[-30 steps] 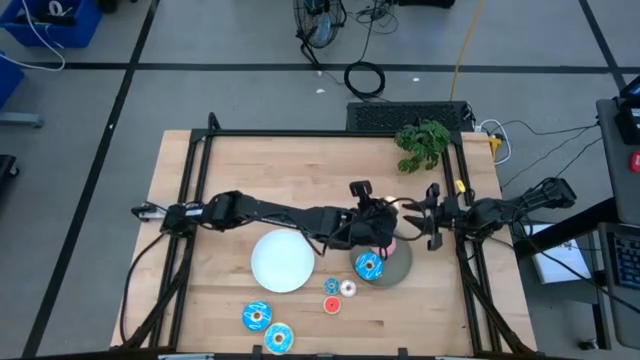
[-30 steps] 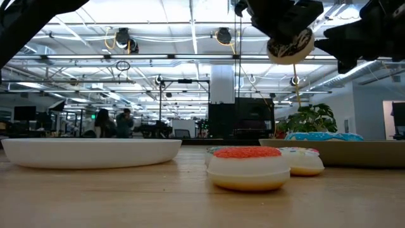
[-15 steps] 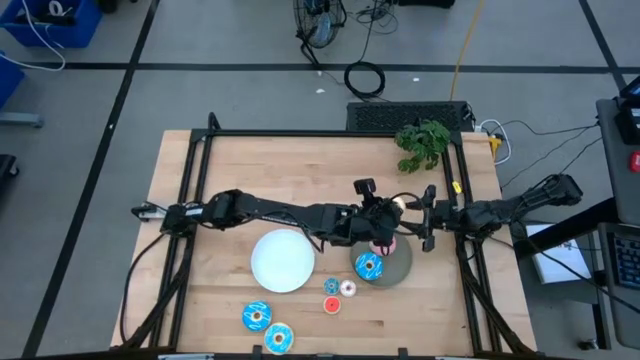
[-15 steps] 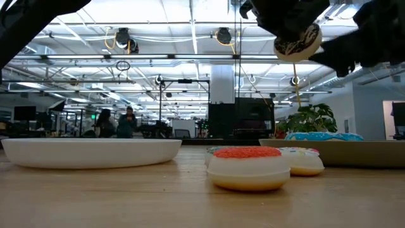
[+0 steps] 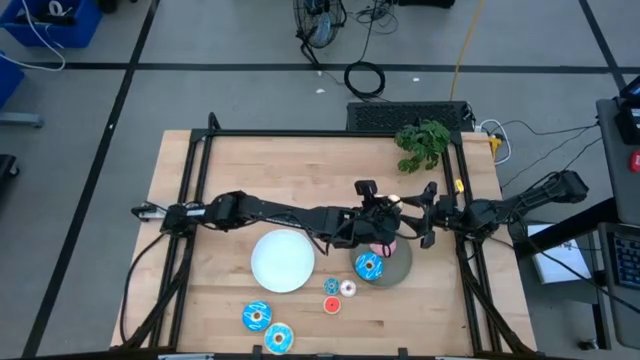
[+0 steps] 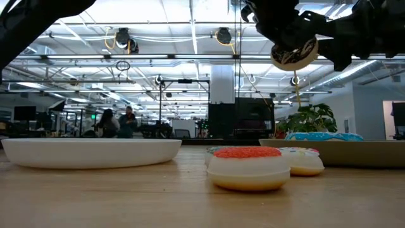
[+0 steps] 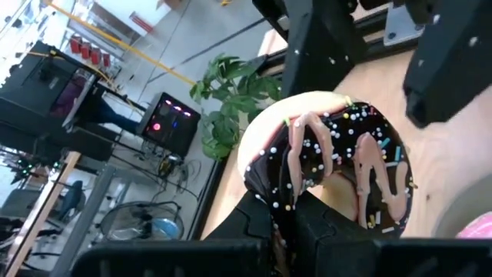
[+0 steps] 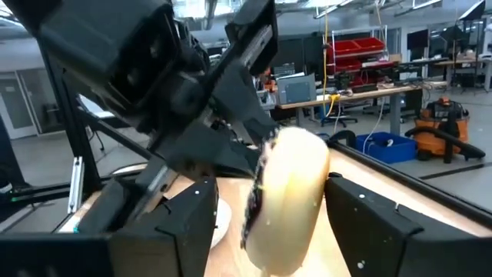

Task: Pick & Place donuts
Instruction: Put the large black donut on the gray plate

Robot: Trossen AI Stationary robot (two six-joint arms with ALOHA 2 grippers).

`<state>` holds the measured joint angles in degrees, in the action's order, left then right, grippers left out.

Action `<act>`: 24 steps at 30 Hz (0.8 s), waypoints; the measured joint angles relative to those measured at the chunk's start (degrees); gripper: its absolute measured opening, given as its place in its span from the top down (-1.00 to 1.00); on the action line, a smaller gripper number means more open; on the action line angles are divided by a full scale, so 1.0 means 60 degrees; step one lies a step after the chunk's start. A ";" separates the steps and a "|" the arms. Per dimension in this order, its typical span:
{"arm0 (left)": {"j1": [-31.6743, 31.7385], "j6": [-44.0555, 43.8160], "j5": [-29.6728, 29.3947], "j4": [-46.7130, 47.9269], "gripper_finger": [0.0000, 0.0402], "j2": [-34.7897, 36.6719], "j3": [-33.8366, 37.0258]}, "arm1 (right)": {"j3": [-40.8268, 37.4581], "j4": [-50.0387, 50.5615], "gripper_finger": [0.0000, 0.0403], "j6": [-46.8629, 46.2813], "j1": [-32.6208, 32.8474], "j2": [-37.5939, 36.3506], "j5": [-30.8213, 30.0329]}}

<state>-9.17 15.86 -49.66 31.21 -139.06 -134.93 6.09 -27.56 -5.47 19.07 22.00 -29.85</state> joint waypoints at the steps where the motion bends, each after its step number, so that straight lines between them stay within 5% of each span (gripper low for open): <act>1: 0.0000 0.0000 0.0016 -0.0121 0.93 -0.0016 -0.0004 | 0.0000 0.0026 -0.08 -0.0041 0.0000 0.0029 0.0000; 10: -0.0074 0.0337 0.0193 -0.0587 0.93 -0.0067 0.0000 | 0.0011 0.0067 0.19 -0.0069 -0.0153 0.0484 0.0025; 19: -0.0109 0.0268 0.0335 -0.0408 0.93 -0.0067 0.0000 | 0.0015 -0.0110 0.92 0.0370 -0.0444 0.0638 0.1002; 24: -0.0224 0.0259 0.0312 -0.0218 0.73 -0.0067 0.0000 | 0.0015 -0.0112 0.94 0.0523 -0.0444 0.0638 0.0973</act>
<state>-10.52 17.41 -47.78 29.90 -139.46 -134.93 6.17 -28.23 -2.33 16.40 25.82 -24.01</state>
